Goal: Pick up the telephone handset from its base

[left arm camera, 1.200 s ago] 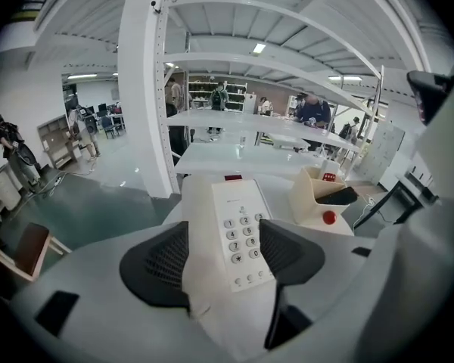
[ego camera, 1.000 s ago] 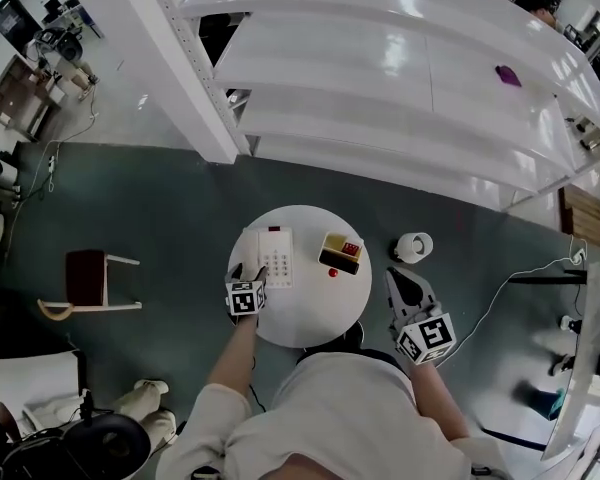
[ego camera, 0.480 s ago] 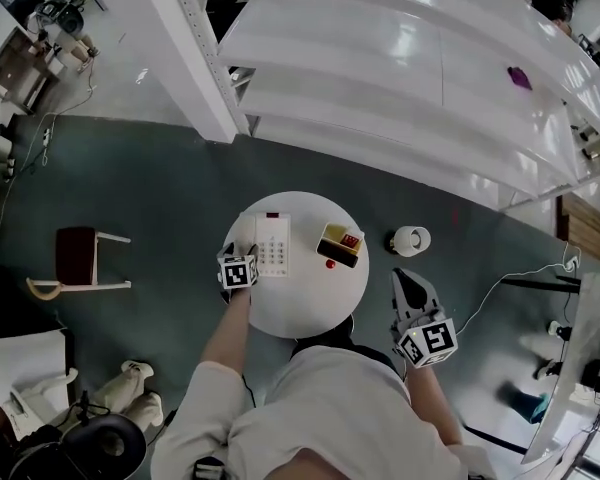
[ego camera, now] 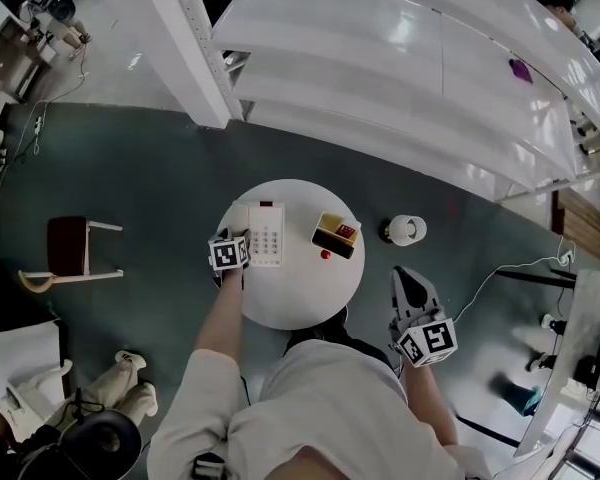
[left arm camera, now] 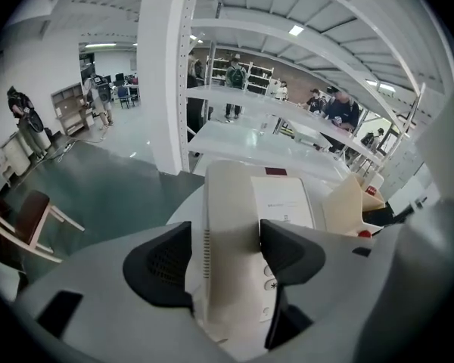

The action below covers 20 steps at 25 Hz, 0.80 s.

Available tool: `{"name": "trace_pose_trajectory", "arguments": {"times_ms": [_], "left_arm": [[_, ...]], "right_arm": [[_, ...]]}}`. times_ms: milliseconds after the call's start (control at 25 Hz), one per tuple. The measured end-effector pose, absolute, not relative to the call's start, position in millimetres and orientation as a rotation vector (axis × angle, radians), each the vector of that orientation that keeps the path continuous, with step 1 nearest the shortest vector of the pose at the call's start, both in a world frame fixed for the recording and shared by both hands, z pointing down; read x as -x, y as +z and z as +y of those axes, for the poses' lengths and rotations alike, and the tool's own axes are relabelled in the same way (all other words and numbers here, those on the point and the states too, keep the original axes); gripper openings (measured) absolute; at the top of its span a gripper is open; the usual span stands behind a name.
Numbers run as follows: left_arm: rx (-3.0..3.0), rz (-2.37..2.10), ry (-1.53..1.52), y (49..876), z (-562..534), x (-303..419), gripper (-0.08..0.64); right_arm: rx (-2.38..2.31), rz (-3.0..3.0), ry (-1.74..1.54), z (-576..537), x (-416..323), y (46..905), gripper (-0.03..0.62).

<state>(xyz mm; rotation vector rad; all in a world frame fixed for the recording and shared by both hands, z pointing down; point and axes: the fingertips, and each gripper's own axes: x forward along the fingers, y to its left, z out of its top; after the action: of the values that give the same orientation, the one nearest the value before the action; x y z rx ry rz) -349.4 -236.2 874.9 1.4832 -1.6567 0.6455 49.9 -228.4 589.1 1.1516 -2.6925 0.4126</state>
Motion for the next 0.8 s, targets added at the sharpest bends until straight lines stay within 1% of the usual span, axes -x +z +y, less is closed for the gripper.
{"name": "trace_pose_trajectory", "arguments": {"times_ms": [440, 640, 800], "left_arm": [[-1.439, -1.624, 0.684, 888.9, -240.4, 348.5, 0.288], [-1.452, -1.604, 0.712, 891.7, -243.5, 345.3, 0.261], [-1.455, -1.597, 0.728, 892.4, -242.7, 344.9, 0.259]], "right_arm": [[-1.181, -2.674, 0.435, -226.0, -57.7, 592.4, 0.008], [-1.173, -2.68, 0.425, -225.5, -58.4, 592.4, 0.008], [-1.176, -2.694, 0.421, -223.5, -59.4, 590.3, 0.008]]}}
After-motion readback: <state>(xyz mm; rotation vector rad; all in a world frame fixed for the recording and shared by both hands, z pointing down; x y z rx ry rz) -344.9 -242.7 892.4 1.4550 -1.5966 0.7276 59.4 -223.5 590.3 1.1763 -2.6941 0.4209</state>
